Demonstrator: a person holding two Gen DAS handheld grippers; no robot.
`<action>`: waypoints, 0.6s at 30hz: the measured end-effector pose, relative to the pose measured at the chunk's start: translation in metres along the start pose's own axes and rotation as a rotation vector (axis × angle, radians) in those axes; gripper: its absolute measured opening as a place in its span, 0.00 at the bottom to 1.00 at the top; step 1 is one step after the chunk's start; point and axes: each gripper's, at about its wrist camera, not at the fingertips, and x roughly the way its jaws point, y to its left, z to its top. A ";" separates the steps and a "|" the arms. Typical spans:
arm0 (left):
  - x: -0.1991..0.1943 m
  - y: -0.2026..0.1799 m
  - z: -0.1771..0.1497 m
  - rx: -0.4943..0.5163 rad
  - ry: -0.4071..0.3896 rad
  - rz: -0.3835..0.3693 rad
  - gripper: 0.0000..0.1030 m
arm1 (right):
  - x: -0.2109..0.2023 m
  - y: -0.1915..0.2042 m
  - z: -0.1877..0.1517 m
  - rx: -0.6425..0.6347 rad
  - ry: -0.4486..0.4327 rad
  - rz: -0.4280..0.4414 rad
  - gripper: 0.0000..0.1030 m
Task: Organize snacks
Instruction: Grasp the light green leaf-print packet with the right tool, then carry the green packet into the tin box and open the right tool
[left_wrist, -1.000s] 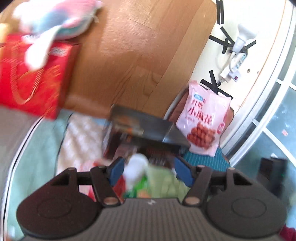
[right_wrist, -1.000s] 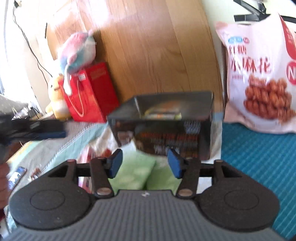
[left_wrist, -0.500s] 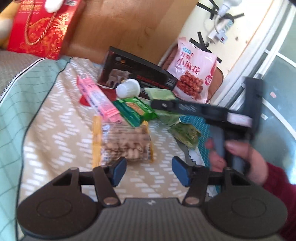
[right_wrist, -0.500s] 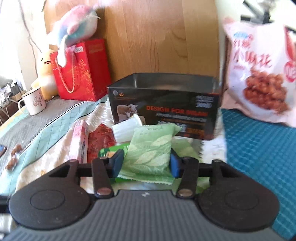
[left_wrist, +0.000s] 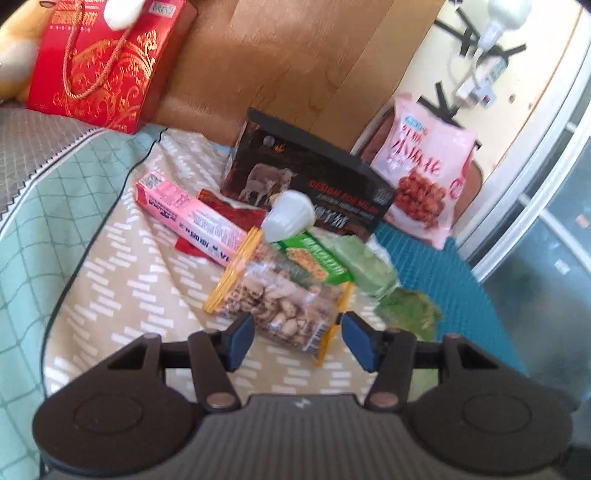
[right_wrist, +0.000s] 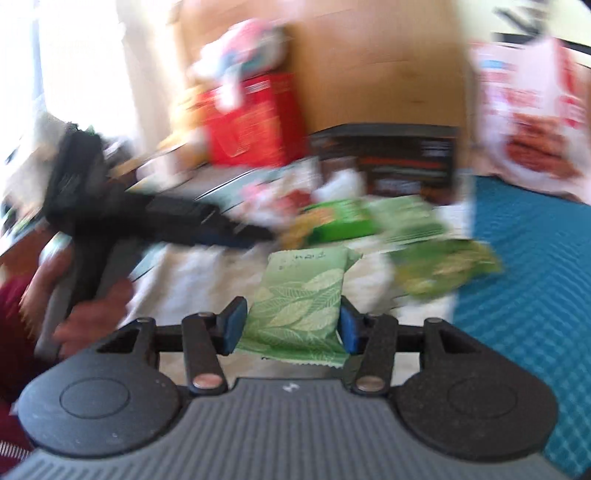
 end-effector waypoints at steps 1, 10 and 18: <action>-0.005 0.000 0.000 -0.003 -0.008 -0.010 0.54 | 0.004 0.006 -0.001 -0.044 0.023 0.029 0.53; -0.046 0.005 -0.006 -0.016 -0.037 -0.050 0.56 | 0.008 0.018 -0.006 -0.243 0.024 -0.022 0.73; -0.031 -0.020 -0.014 0.070 0.021 -0.134 0.56 | -0.032 0.015 -0.027 -0.149 -0.029 -0.066 0.72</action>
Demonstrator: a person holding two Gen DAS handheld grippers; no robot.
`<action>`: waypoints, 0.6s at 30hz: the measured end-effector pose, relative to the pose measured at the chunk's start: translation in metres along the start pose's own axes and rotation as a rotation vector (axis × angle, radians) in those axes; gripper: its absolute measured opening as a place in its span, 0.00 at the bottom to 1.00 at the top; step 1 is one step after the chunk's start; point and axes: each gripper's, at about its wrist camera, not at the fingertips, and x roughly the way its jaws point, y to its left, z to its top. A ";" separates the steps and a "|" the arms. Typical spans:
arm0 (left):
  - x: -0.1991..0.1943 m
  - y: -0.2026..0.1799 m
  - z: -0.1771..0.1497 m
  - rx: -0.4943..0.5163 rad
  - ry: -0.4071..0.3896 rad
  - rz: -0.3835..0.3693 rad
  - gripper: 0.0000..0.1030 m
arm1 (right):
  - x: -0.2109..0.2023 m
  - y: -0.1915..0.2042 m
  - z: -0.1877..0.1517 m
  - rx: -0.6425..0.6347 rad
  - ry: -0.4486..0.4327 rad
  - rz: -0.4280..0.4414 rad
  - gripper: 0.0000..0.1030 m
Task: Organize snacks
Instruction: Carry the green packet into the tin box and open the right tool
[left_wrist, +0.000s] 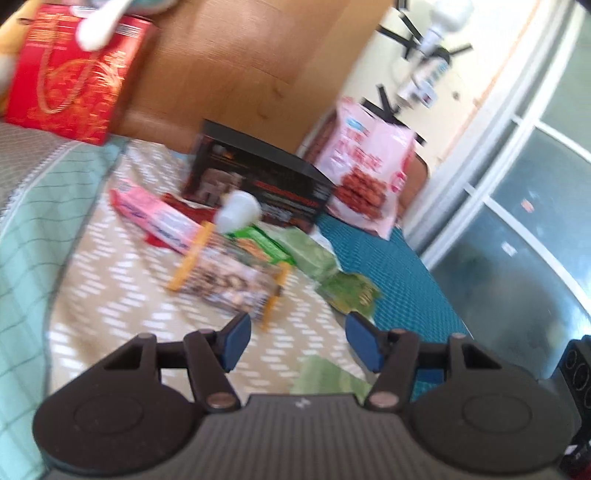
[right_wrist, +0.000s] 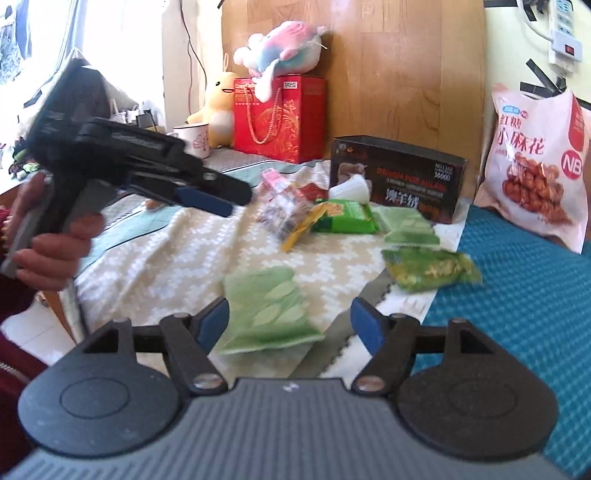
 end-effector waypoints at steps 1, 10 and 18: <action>0.005 -0.003 -0.002 0.009 0.019 -0.007 0.56 | -0.002 0.002 -0.003 0.009 0.002 0.003 0.71; 0.033 -0.014 -0.027 0.076 0.164 0.003 0.49 | 0.016 0.007 -0.016 0.129 0.085 0.023 0.46; 0.035 -0.028 -0.022 0.106 0.173 -0.050 0.38 | 0.028 -0.004 -0.005 0.171 0.034 -0.025 0.37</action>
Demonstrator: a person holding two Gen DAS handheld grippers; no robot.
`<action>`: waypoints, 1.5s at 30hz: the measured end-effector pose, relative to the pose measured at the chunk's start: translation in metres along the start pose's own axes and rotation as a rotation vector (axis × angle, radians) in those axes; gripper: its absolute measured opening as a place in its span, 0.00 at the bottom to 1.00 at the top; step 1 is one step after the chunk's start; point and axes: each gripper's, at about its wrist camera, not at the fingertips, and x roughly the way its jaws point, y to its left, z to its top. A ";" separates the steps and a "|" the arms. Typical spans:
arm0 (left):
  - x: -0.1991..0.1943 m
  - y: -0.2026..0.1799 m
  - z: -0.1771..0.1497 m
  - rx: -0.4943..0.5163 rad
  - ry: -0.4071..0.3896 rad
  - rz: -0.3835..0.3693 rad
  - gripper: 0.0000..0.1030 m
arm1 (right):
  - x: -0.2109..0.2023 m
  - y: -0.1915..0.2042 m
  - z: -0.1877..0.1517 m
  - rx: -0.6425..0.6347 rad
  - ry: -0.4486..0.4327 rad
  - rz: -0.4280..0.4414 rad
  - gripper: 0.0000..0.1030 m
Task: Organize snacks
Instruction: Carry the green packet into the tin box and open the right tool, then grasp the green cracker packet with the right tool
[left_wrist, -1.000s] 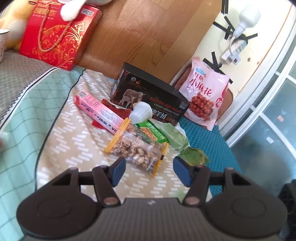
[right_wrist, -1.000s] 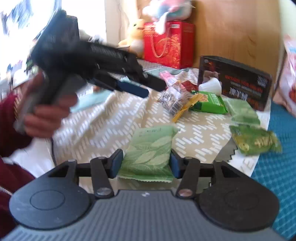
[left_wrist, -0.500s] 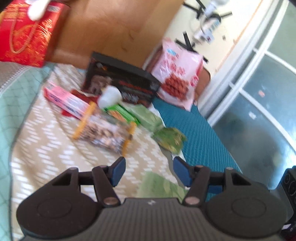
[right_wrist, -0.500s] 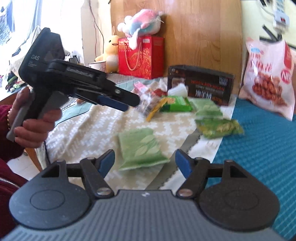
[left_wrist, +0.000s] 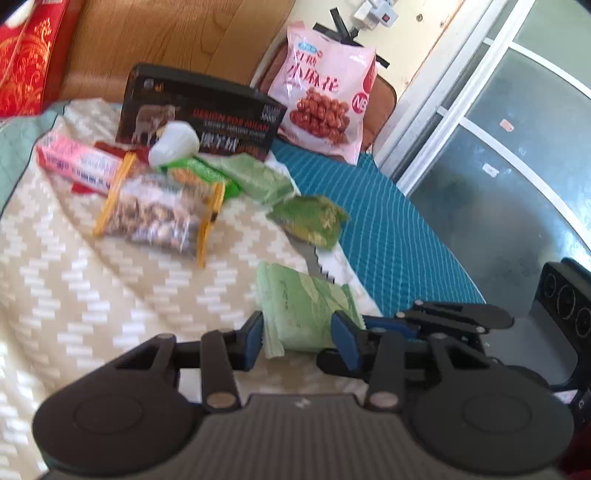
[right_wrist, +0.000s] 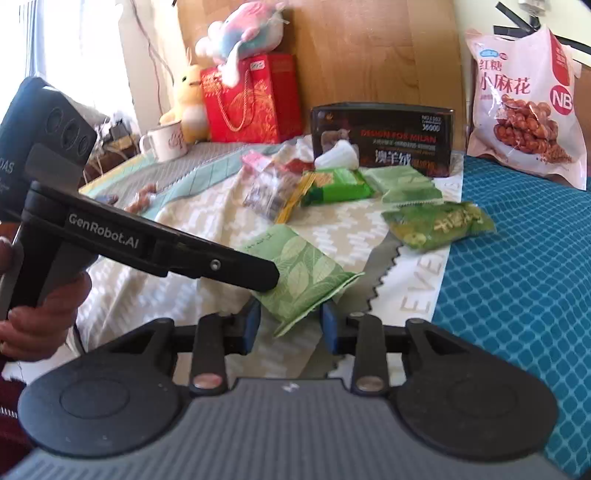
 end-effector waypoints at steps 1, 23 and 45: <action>-0.001 0.000 0.005 -0.001 -0.006 -0.004 0.38 | -0.001 0.000 0.002 -0.005 -0.012 -0.004 0.37; 0.070 0.040 0.223 -0.035 -0.167 0.160 0.38 | 0.110 -0.095 0.183 0.011 -0.161 -0.077 0.37; -0.036 0.054 0.062 -0.098 -0.251 0.058 0.49 | 0.130 -0.051 0.120 -0.017 0.071 0.050 0.56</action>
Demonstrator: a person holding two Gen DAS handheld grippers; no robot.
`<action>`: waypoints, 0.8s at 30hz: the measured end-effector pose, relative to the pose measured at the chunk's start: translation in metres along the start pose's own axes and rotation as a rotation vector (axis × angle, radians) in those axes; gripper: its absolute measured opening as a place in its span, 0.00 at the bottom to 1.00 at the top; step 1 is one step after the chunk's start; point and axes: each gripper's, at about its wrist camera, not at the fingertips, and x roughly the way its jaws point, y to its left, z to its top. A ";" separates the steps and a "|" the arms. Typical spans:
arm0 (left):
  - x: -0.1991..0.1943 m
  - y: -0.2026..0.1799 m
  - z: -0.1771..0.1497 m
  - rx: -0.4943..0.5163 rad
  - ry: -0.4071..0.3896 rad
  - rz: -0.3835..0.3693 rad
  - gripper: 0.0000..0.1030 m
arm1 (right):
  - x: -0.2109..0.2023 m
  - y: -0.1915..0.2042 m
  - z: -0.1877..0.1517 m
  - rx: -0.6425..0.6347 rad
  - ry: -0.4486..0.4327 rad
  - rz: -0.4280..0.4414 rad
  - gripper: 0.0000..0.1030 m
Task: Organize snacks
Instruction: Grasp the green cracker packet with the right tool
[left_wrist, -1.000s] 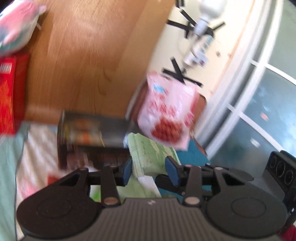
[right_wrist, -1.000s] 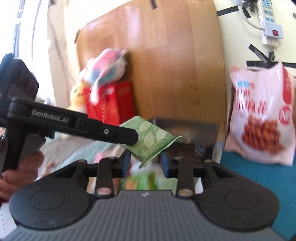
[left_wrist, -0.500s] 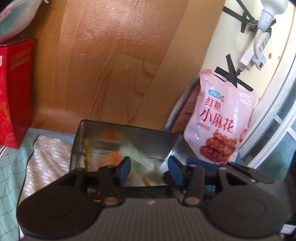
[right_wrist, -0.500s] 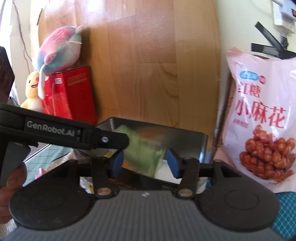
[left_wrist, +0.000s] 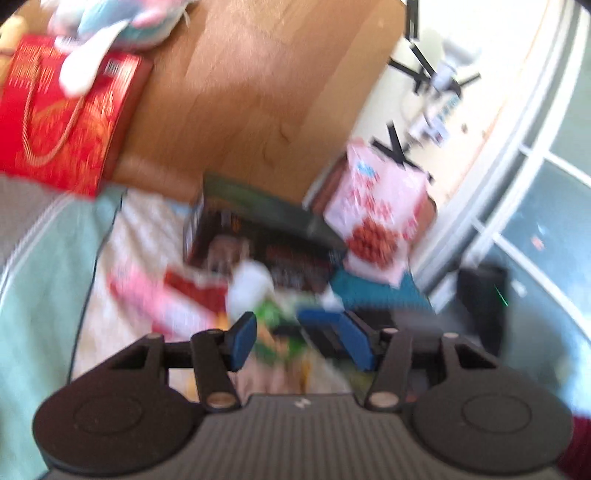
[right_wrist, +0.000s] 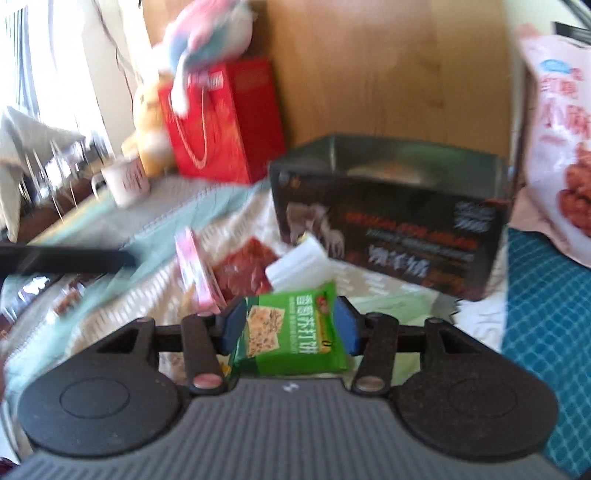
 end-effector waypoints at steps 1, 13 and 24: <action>-0.004 0.000 -0.011 0.007 0.012 -0.006 0.49 | 0.008 0.001 0.003 -0.007 0.025 -0.001 0.63; -0.016 0.002 -0.069 -0.013 0.097 -0.052 0.49 | 0.001 0.003 -0.007 -0.117 0.100 -0.126 0.59; -0.019 0.005 -0.070 -0.057 0.095 -0.062 0.49 | -0.072 0.027 -0.079 -0.192 0.033 -0.098 0.60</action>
